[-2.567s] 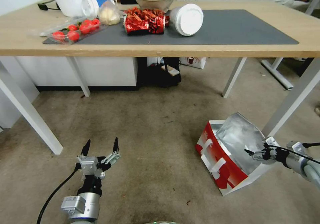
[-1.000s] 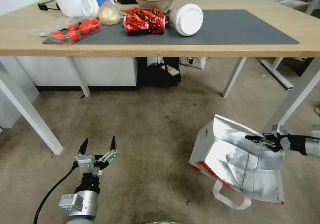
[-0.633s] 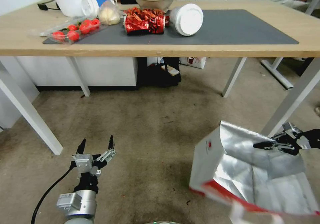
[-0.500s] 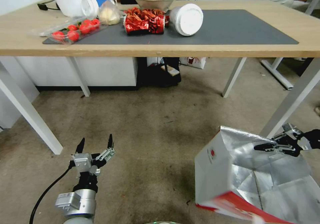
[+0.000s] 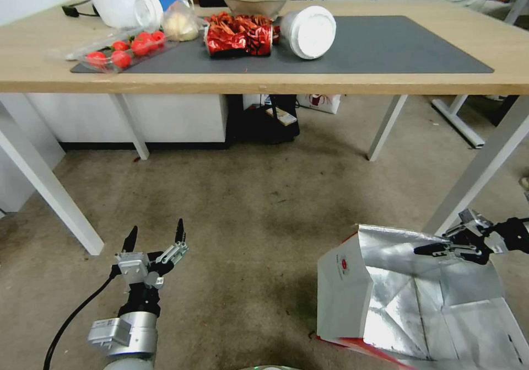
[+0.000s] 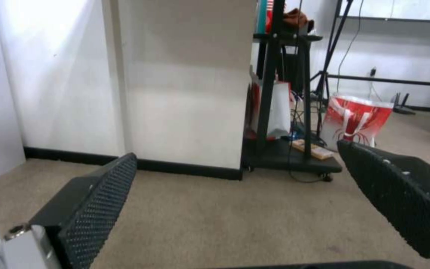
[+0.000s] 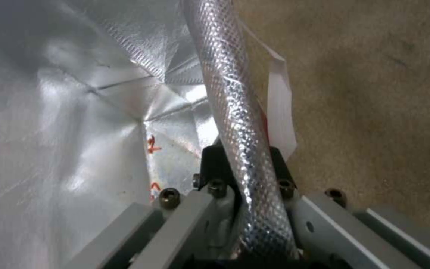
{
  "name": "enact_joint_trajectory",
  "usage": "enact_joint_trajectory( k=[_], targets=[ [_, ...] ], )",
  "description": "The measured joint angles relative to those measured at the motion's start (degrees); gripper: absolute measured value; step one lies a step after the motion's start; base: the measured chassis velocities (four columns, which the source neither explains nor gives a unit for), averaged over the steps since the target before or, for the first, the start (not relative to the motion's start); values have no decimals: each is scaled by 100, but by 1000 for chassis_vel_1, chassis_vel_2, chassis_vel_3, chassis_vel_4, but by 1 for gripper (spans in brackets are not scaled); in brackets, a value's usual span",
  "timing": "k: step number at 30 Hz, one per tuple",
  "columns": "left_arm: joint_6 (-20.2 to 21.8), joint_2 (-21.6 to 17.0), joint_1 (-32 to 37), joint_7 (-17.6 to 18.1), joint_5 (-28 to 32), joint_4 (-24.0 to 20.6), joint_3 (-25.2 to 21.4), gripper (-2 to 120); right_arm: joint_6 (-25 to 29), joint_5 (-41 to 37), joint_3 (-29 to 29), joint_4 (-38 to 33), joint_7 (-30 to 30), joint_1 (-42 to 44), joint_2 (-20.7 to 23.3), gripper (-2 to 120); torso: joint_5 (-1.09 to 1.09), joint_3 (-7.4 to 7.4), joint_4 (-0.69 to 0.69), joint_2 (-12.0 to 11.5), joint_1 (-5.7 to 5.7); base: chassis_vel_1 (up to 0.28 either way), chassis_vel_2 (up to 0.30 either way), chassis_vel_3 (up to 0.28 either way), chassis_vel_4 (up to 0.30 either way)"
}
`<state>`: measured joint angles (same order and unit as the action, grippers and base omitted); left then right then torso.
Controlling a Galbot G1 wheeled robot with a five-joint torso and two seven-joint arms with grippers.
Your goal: Pick up the food delivery bag from the floor and place it on the table.
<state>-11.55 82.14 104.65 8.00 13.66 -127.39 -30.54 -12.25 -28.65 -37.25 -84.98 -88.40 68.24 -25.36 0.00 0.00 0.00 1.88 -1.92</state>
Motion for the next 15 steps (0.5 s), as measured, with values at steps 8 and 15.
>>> enact_joint_trajectory(
  k=[8, 15],
  targets=[
    [-21, 46, 37, -30, -133, -39, 18, 100, 35, 28, -3, 29, 14, 11, -63, 0, 0, 0, 0, 0, 0, 0, 0, 0, 0],
    [-97, 48, 90, -12, -151, -67, 50, 100, 78, 126, -3, 58, 18, 16, -126, 0, 0, 0, 0, 0, 0, 0, 0, 0, 0]
  ],
)
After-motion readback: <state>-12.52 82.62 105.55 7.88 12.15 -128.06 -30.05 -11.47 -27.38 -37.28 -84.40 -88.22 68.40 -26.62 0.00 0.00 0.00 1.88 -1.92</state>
